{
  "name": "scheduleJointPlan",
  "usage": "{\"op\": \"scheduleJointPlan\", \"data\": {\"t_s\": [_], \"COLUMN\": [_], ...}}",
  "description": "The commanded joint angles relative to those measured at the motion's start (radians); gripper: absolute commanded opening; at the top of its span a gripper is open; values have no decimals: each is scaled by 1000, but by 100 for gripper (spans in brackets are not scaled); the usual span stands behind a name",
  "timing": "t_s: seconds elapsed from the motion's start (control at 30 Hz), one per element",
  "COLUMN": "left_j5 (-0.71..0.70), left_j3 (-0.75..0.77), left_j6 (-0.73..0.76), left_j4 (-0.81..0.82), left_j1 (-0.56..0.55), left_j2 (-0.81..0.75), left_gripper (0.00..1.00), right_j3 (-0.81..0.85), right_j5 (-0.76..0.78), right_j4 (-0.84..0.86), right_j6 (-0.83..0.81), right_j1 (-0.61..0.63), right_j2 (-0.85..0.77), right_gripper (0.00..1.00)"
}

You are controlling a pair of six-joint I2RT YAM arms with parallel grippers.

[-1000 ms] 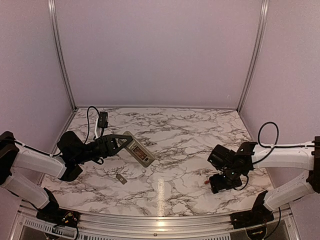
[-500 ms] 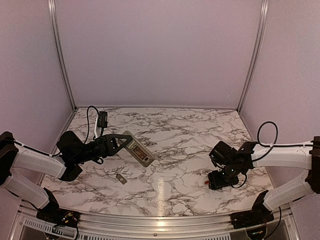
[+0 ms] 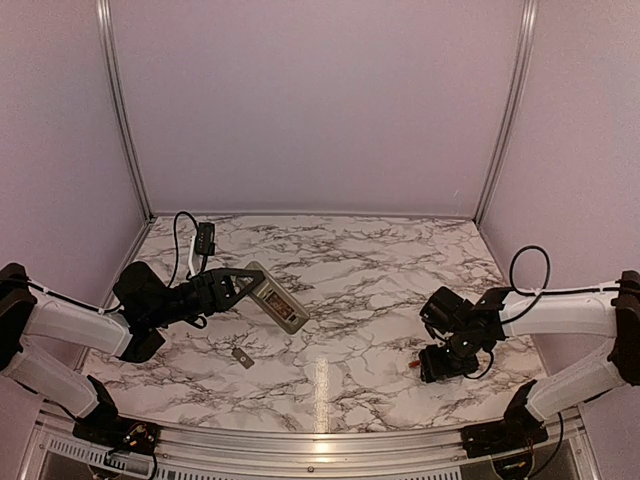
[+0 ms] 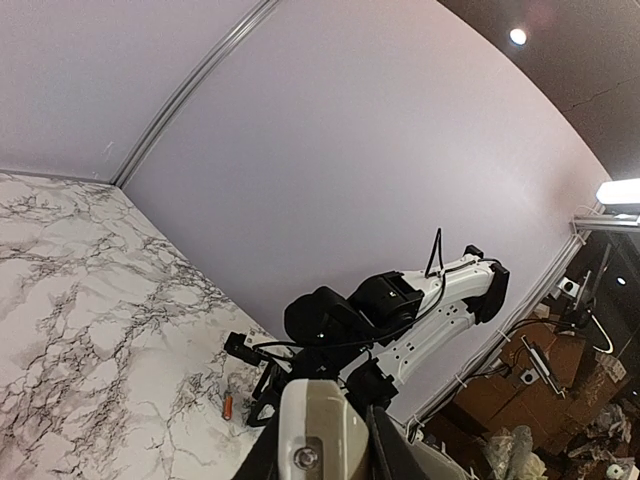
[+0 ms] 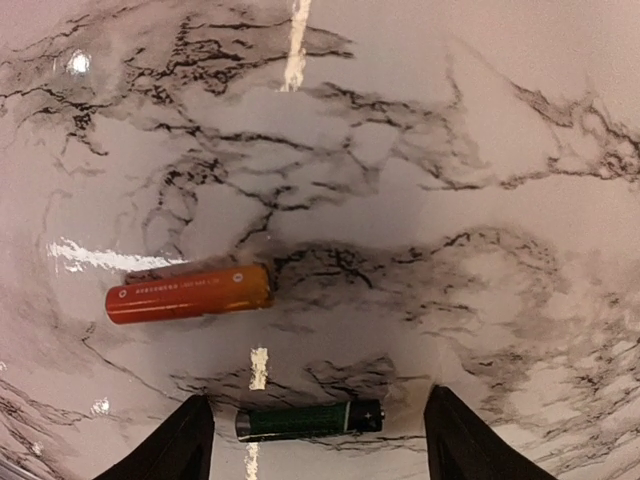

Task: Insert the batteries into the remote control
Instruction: Pick up the battery at the center of the board.

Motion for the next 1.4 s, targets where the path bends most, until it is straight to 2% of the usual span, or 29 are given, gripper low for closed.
{"op": "scheduleJointPlan", "data": {"t_s": [0.0, 0.27, 0.67, 1.13, 1.37], "left_j5": [7, 4, 1, -5, -10], "left_j3": [31, 31, 34, 34, 30], "left_j6": [5, 17, 23, 27, 29], "left_j4": [26, 10, -3, -10, -10], "left_j1": [5, 5, 5, 5, 6], "left_j2": [-15, -19, -21, -20, -21], "left_gripper": [0, 0, 0, 0, 0], "right_j3": [0, -13, -33, -29, 136], "right_j5": [-28, -59, -121, -112, -36], "right_j4": [44, 47, 55, 44, -75], "right_j6": [-19, -20, -23, -3, 56], "right_j1": [-9, -8, -8, 19, 120], "right_j2": [36, 19, -3, -5, -2], "right_gripper": [69, 62, 44, 36, 36]}}
